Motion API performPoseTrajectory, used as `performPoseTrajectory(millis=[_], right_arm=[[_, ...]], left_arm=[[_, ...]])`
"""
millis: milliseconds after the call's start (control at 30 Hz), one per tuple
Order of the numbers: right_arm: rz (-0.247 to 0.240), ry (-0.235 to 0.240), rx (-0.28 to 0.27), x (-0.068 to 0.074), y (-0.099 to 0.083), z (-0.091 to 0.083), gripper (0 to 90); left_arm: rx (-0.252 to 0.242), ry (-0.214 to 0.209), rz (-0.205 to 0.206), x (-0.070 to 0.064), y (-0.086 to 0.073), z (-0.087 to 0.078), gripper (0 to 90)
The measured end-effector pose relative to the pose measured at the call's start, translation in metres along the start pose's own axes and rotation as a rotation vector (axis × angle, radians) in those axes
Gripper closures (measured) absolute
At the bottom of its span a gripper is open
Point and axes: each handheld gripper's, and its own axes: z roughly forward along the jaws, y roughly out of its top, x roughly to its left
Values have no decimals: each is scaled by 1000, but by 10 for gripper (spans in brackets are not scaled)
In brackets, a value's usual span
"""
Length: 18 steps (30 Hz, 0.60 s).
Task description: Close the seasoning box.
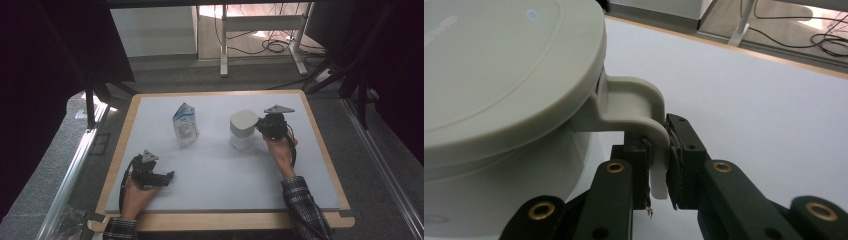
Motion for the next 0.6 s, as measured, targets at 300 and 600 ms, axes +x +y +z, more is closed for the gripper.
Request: performPoseTrajectory(millis=[300,600], right_arm=[[-11,43,3,14,-15,-30,796],[-10,71,-8,26,-34,-45,787]], left_arm=[[1,0,1,0,0,0,8],[6,3,-2,0,0,0,5]])
